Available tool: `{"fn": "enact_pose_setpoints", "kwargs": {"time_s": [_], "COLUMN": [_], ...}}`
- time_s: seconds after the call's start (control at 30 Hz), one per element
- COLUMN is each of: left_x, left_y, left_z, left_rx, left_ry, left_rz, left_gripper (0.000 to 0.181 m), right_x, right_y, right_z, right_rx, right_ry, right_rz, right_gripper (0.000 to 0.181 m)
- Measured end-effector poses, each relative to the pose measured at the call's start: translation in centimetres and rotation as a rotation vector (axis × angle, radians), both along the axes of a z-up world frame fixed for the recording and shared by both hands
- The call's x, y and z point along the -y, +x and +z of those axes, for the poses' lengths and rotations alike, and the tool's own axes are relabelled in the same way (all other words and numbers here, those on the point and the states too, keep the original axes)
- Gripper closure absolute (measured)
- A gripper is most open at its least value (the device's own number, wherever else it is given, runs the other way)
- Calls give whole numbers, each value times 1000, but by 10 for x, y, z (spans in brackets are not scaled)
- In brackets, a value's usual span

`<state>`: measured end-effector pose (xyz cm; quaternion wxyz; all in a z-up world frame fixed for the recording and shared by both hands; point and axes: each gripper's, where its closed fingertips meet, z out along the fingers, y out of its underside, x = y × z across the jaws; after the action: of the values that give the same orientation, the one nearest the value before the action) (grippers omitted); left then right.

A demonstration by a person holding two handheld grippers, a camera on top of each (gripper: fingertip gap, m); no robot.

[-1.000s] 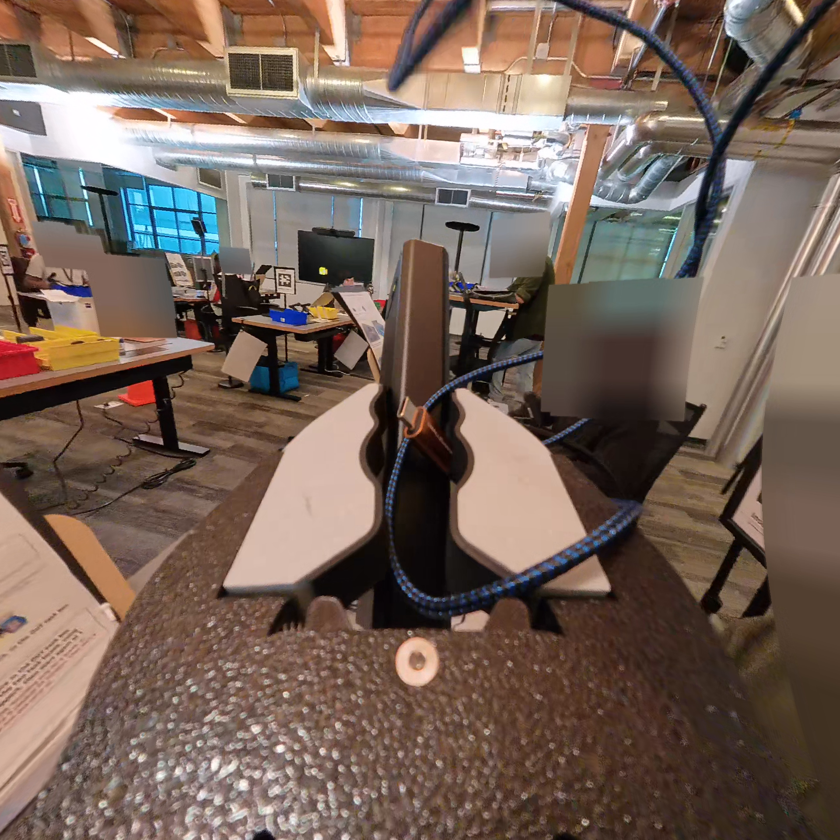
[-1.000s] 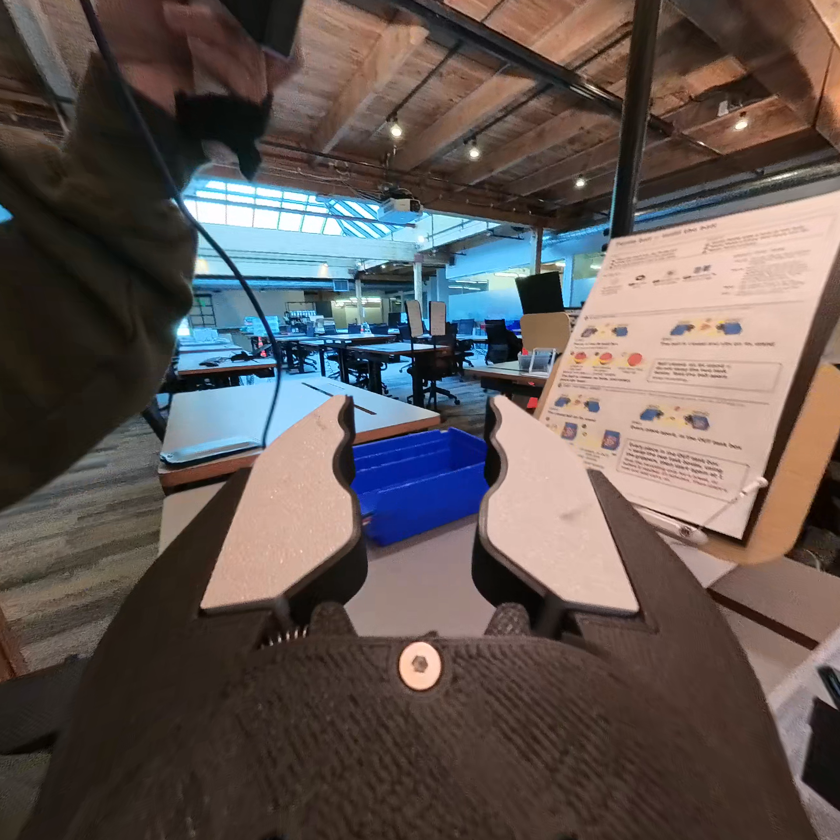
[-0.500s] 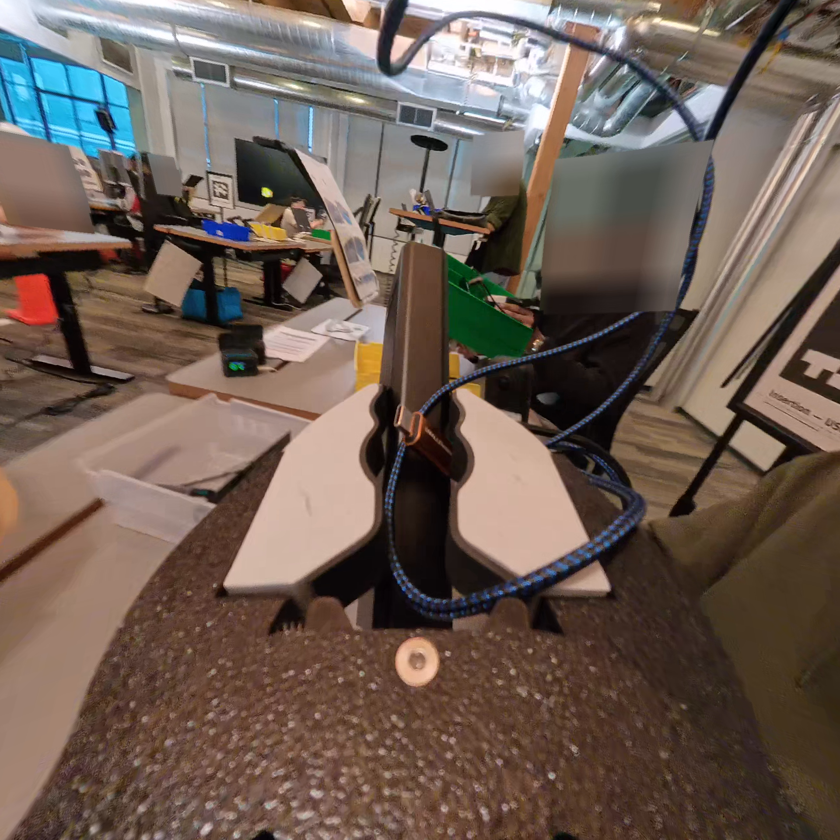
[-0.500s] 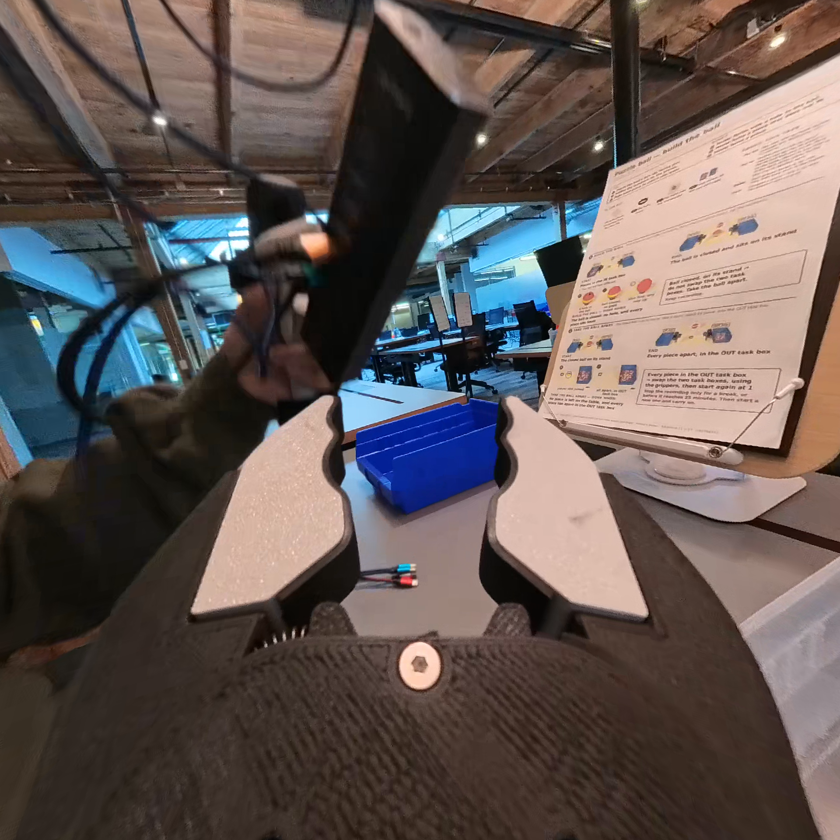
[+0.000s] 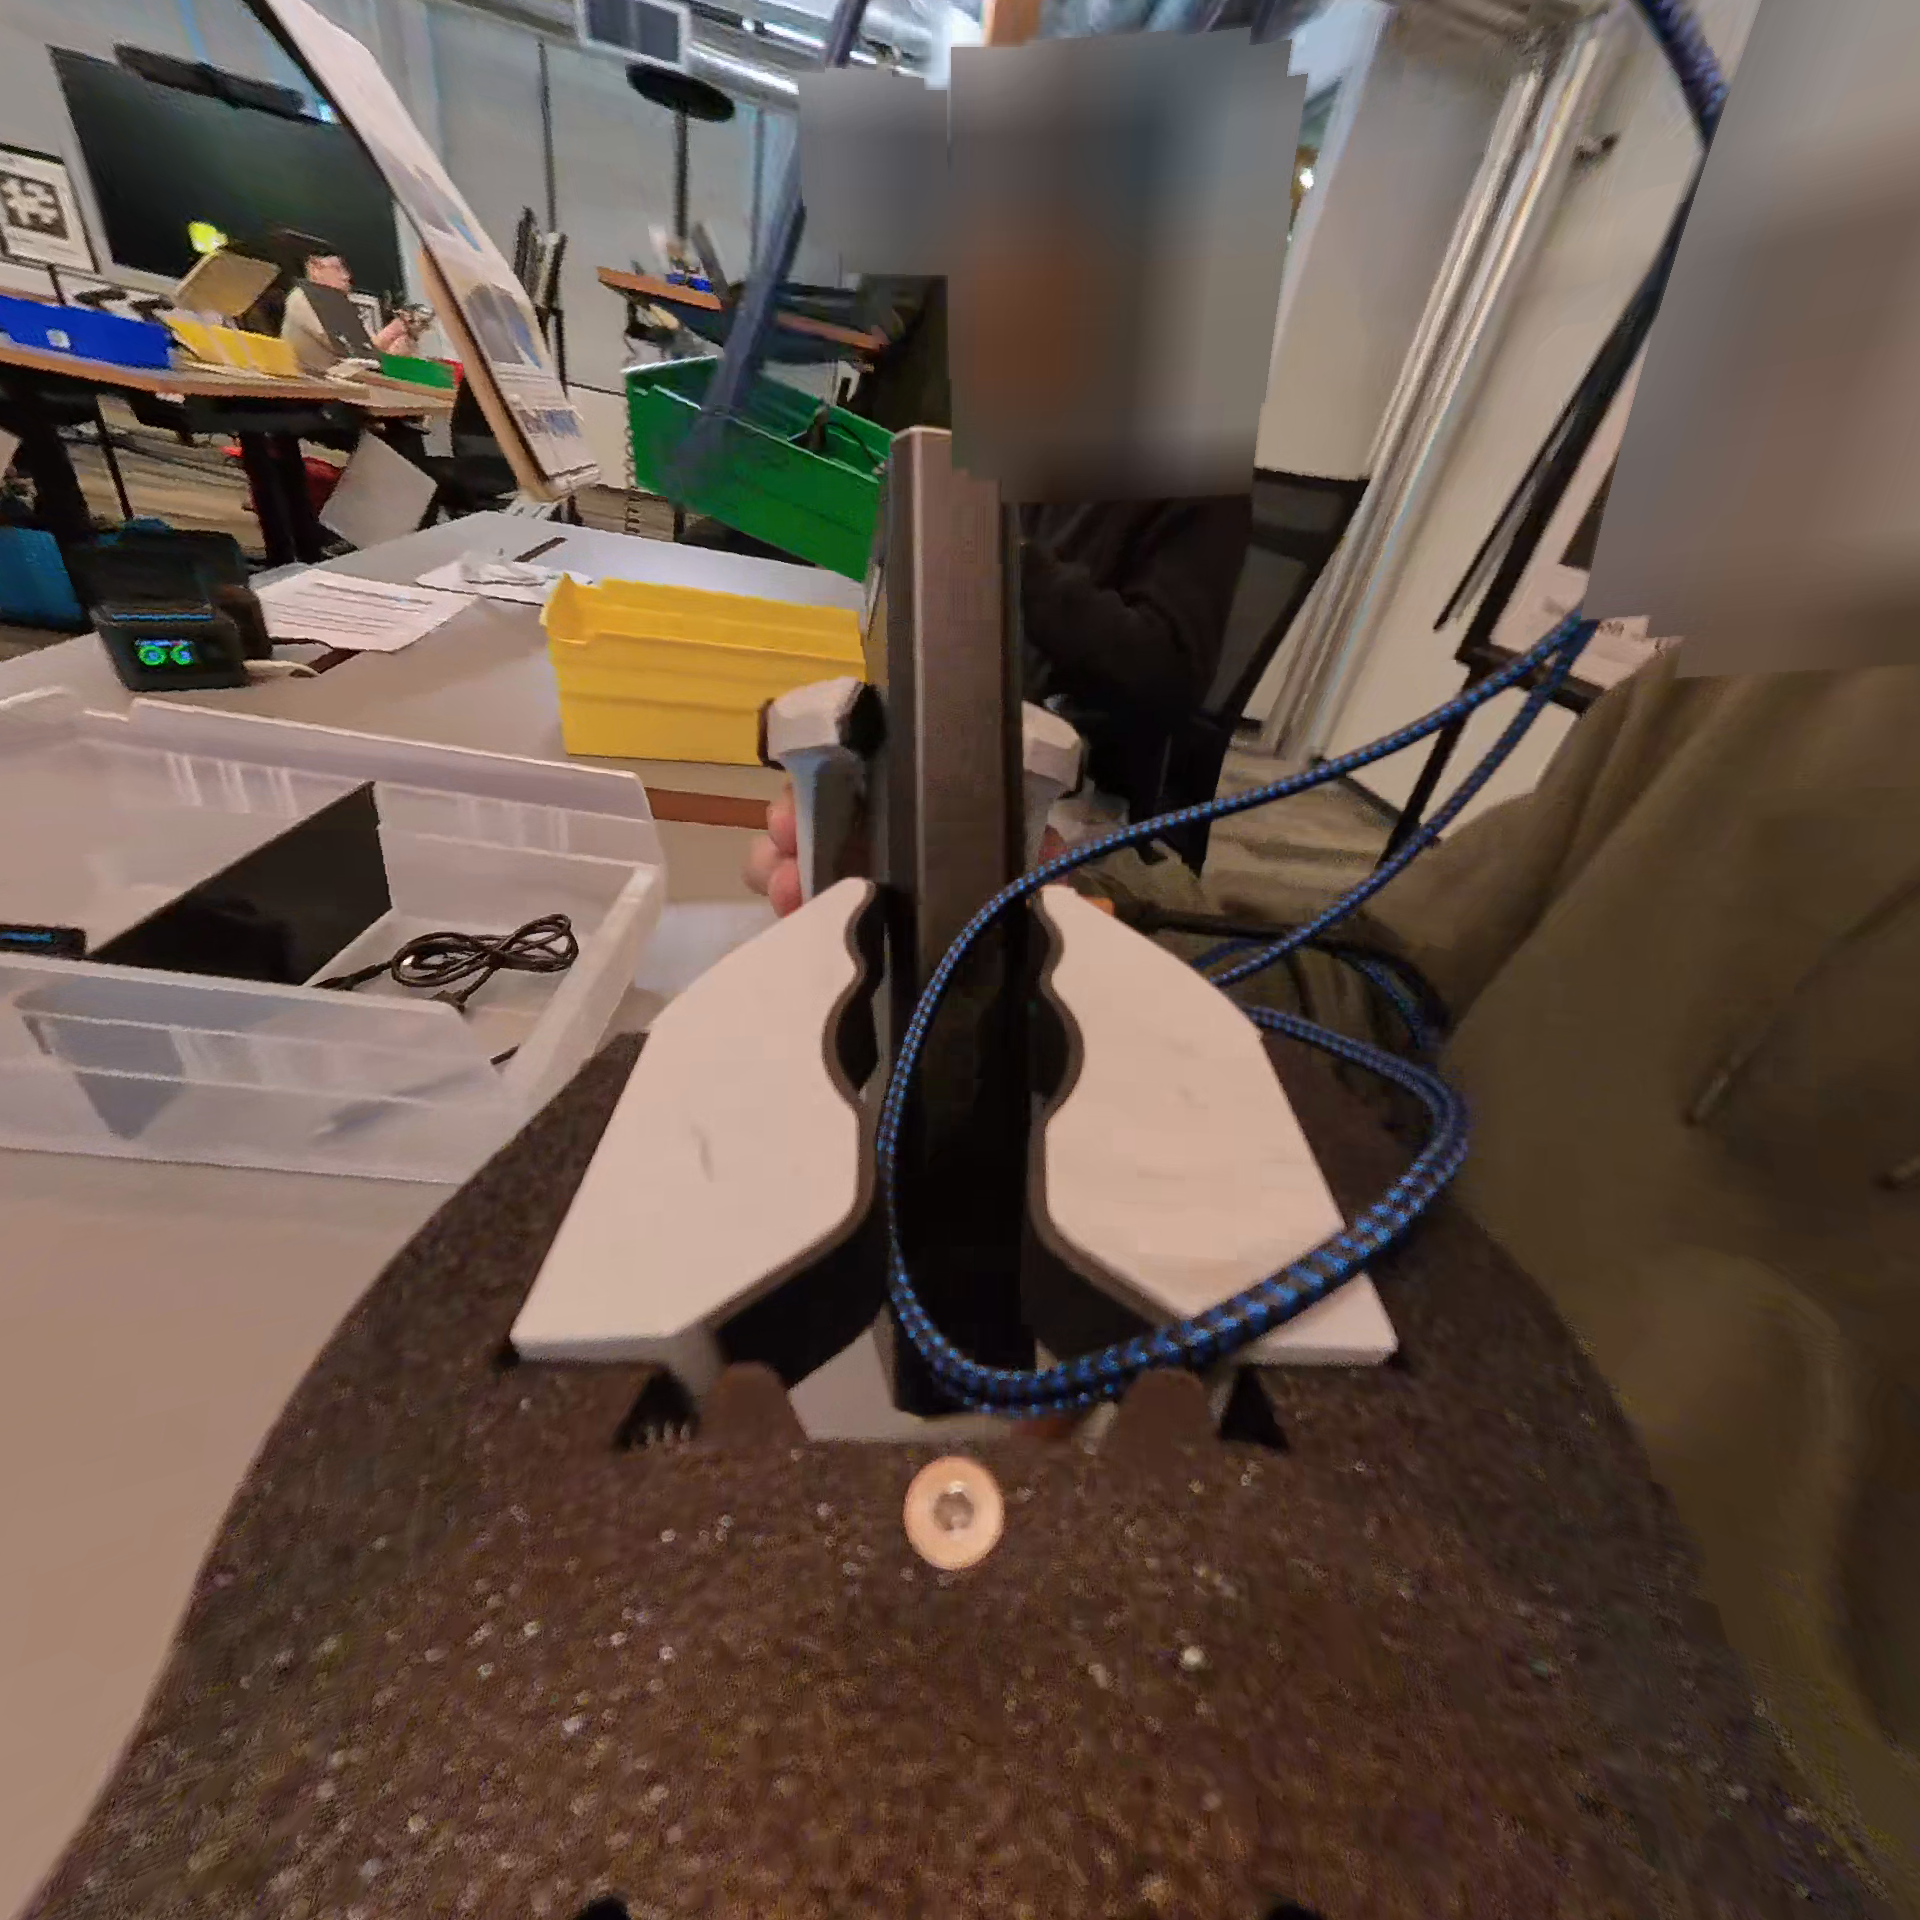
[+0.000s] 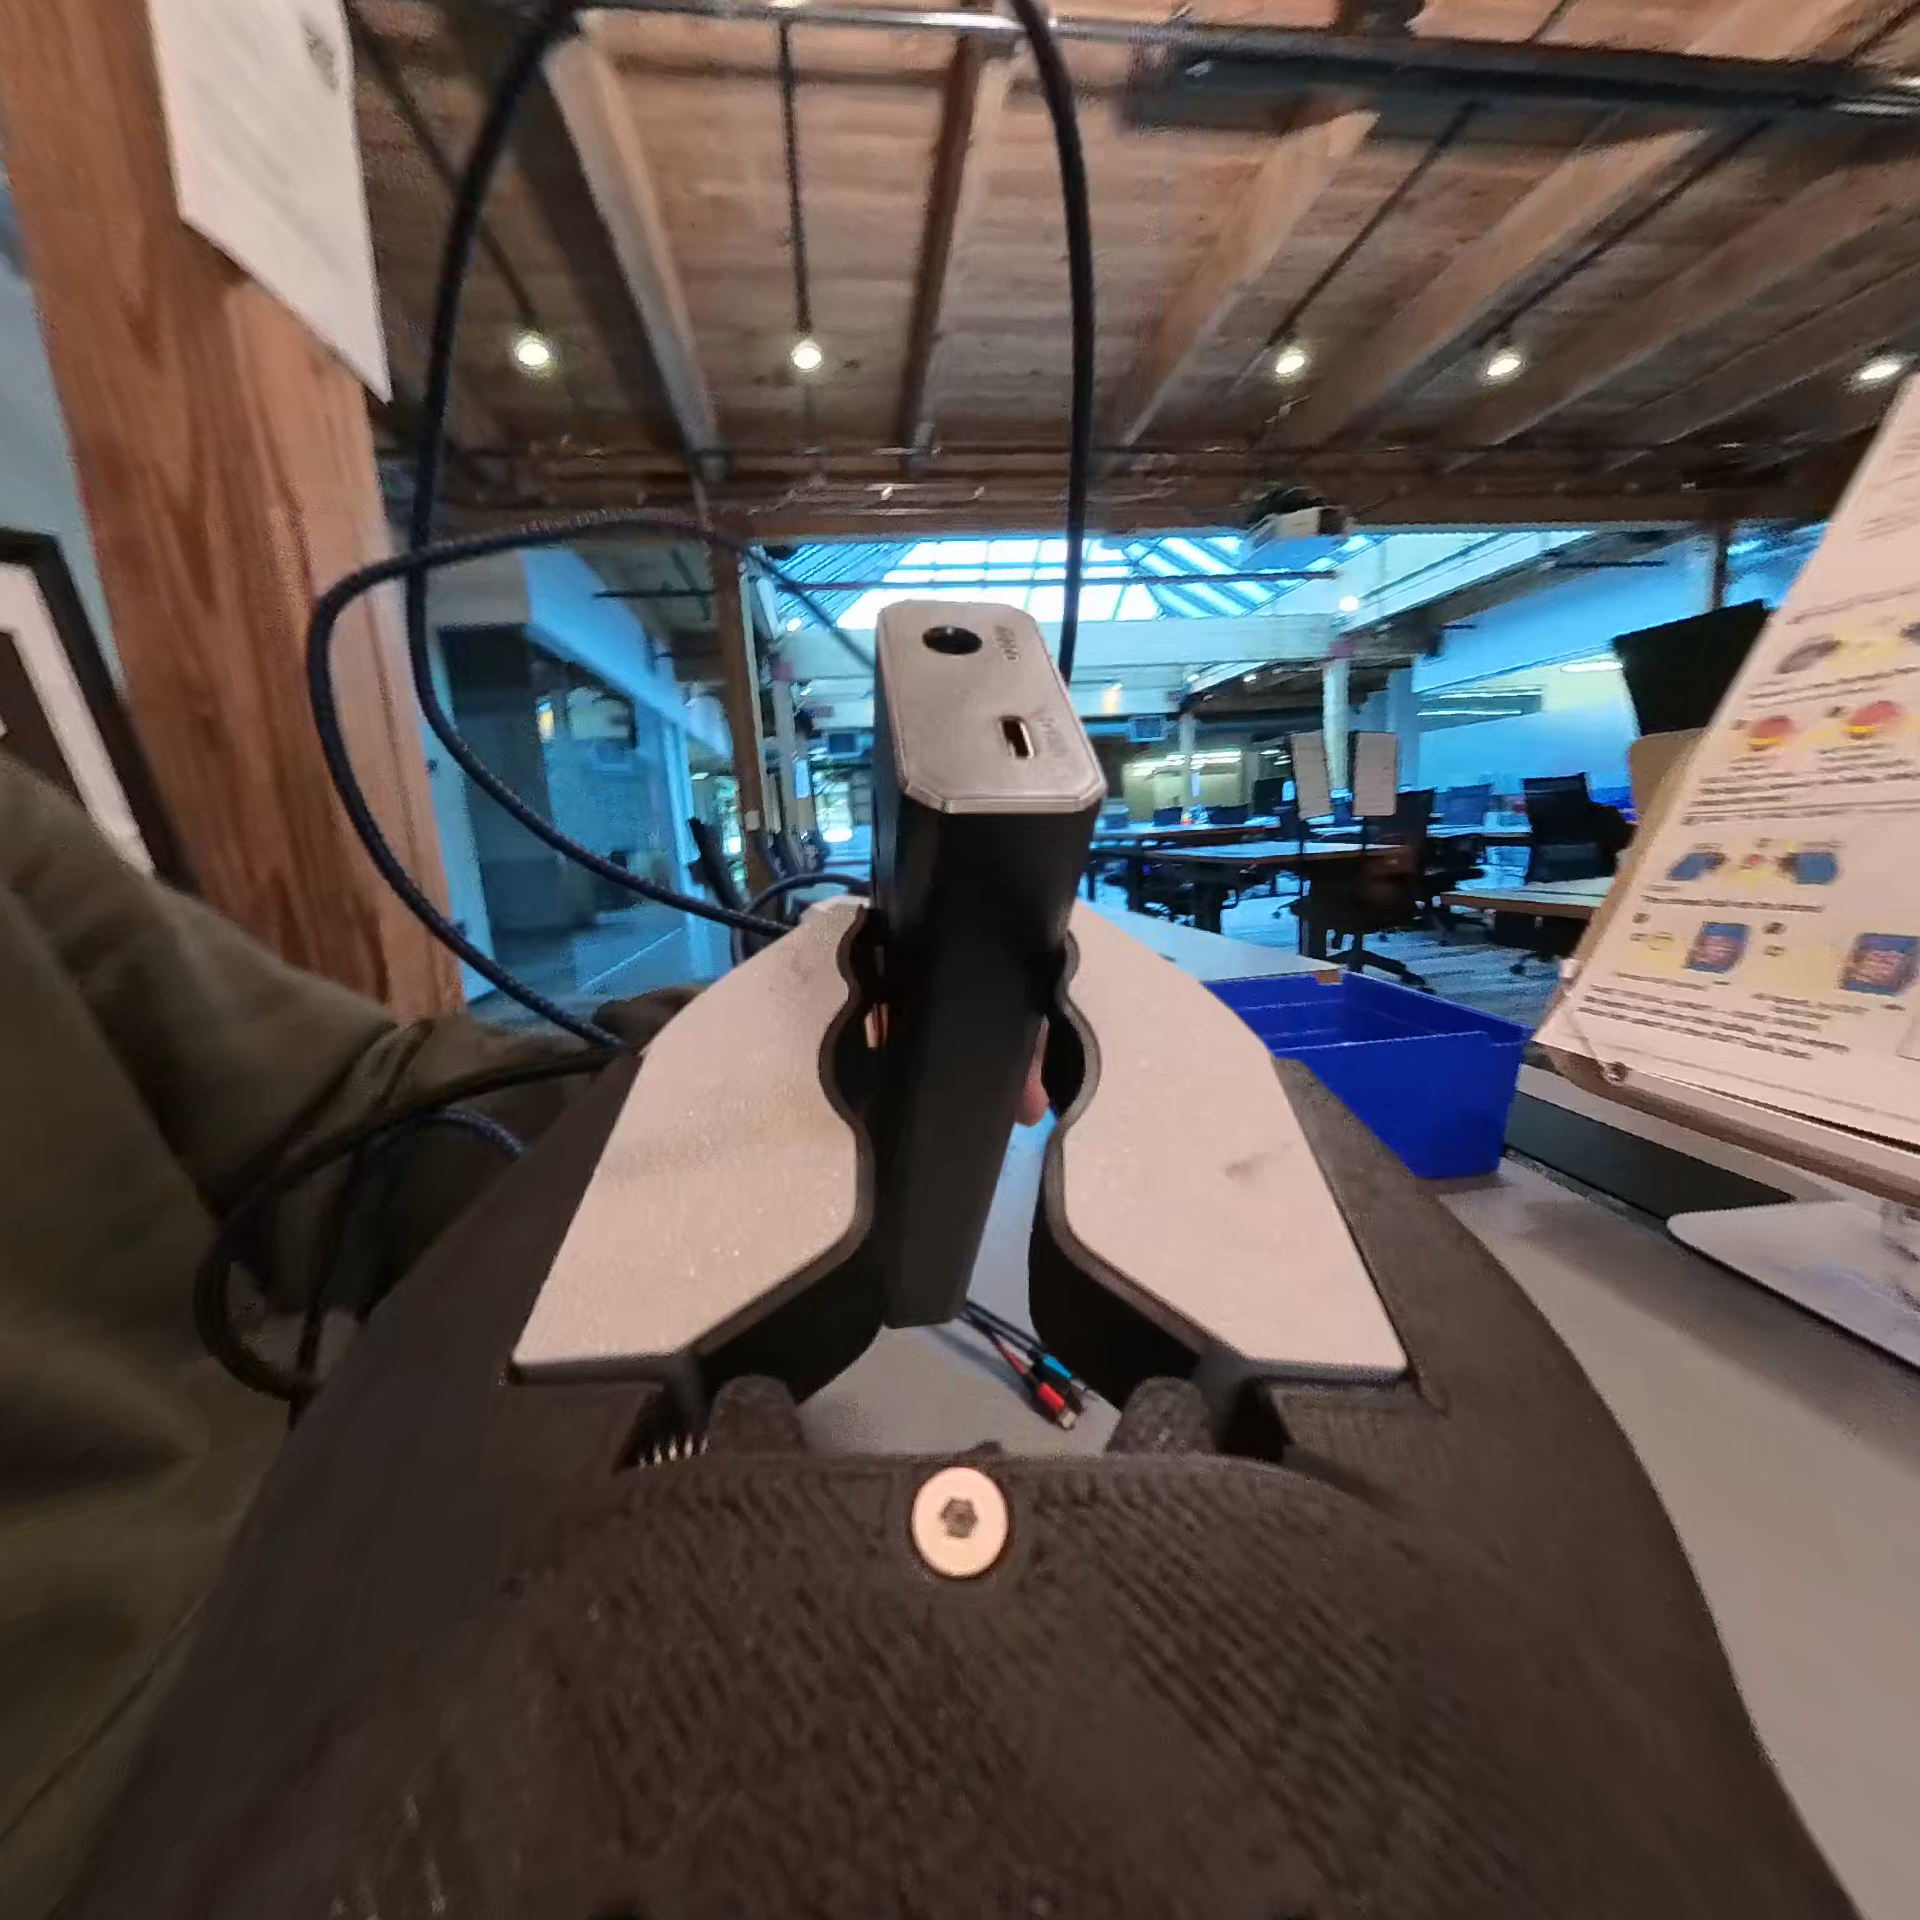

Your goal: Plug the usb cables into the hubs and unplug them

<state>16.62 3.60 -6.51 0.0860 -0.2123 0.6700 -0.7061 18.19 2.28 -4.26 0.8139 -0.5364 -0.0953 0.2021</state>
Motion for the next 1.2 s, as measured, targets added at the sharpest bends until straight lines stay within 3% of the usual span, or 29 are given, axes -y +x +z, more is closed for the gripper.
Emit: {"fn": "enact_pose_setpoints", "kwargs": {"time_s": [0.1,0.23,0.3,0.37,0.47,0.53,0.77,1.03,1.2], "left_x": [2,-7,-12,-7,7,18,49,59,53], "left_y": [-13,-39,-43,-43,-52,-52,-25,-9,1], "left_z": [-6,-47,-70,-76,-72,-76,-87,-71,-68], "left_rx": [8,-63,-120,-181,-287,-323,-189,-131,18], "left_ry": [37,217,270,203,84,105,252,-207,-228], "left_rz": [-58,-208,-251,-302,-494,-574,-572,-506,-371], "left_gripper": [155,119,115,108,103,100,111,114,125], "right_x": [3,16,24,27,25,20,8,2,-1], "right_y": [-10,-17,-23,-30,-40,-46,-45,-28,-14], "right_z": [0,4,3,-1,-7,-17,-30,-20,-20], "right_rx": [46,105,150,180,186,198,184,89,63], "right_ry": [-11,17,41,47,78,32,-58,-27,-54], "right_rz": [55,121,164,217,282,324,317,231,164], "right_gripper": [152,152,152,153,154,154,154,154,154]}}
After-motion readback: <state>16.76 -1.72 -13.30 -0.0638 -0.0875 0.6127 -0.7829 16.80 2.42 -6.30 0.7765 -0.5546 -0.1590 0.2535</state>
